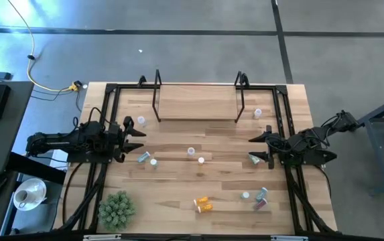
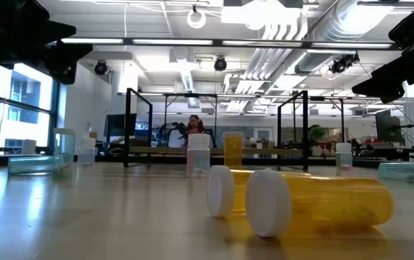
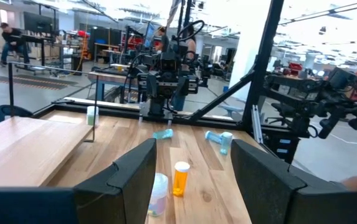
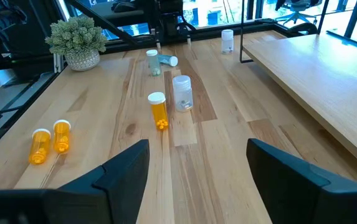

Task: Pick and place medicine bottles onto shelf by color
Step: Put the top left green pill bottle on the shelf

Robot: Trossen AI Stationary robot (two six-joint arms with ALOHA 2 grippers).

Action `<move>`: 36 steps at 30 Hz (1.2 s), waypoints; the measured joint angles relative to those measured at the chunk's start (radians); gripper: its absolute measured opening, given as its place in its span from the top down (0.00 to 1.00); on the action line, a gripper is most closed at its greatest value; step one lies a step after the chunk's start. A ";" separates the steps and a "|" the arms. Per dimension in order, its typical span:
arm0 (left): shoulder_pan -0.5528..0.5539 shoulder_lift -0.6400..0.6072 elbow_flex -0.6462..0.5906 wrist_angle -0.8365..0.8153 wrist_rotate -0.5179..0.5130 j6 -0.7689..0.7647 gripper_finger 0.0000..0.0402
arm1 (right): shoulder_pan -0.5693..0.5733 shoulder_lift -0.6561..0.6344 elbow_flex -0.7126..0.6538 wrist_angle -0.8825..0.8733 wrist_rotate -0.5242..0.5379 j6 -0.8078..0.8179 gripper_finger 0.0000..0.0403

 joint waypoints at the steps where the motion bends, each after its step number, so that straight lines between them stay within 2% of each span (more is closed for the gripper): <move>1: 0.000 0.000 0.000 0.000 0.000 0.000 0.51 | 0.000 0.000 0.000 0.000 0.000 0.000 0.36; 21: 0.000 0.000 0.000 0.007 -0.013 -0.035 0.51 | 0.000 0.000 0.000 0.000 0.000 0.000 0.36; 25: 0.000 0.000 0.000 0.061 -0.050 -0.085 0.51 | 0.000 0.000 0.000 0.000 0.000 0.000 0.36; 31: 0.000 0.000 0.005 0.240 -0.059 -0.097 0.51 | 0.000 0.000 0.000 0.000 0.000 0.000 0.36; 36: 0.000 0.014 0.072 0.239 -0.059 -0.097 0.51 | 0.000 0.000 0.000 0.000 0.000 0.000 0.36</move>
